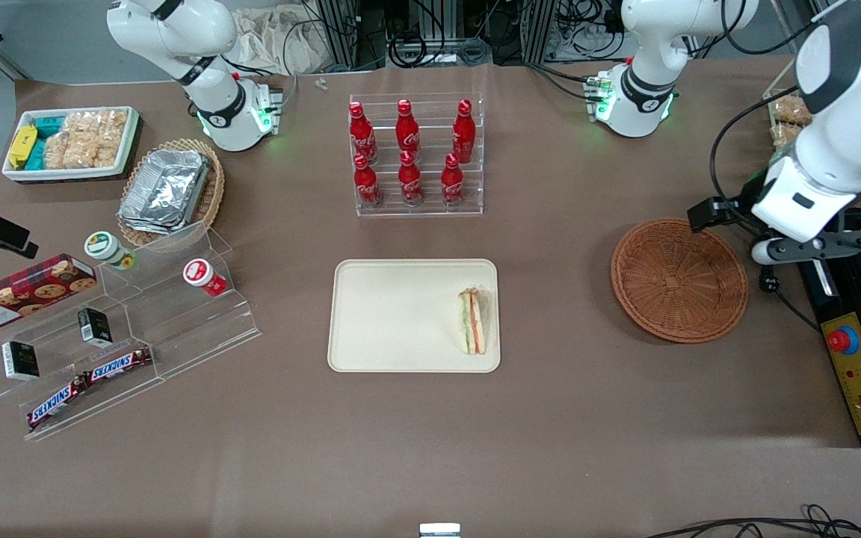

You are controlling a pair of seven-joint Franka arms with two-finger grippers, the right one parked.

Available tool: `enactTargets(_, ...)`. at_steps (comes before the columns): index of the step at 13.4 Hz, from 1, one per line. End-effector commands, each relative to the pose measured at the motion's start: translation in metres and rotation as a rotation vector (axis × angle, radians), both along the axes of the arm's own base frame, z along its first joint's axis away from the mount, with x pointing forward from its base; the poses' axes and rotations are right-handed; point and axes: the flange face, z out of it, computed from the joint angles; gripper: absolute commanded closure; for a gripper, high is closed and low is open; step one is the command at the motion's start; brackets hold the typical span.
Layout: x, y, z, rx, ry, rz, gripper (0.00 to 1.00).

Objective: Place sandwich from basket to tray

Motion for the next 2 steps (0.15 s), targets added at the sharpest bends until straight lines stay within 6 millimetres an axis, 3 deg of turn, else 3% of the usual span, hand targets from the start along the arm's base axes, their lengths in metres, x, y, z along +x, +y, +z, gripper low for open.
enactTargets(1, 0.0258, 0.001, 0.011, 0.041, 0.059, -0.057, 0.0)
enactTargets(2, 0.0305, -0.0002, 0.0176, 0.03, 0.051, -0.055, 0.0)
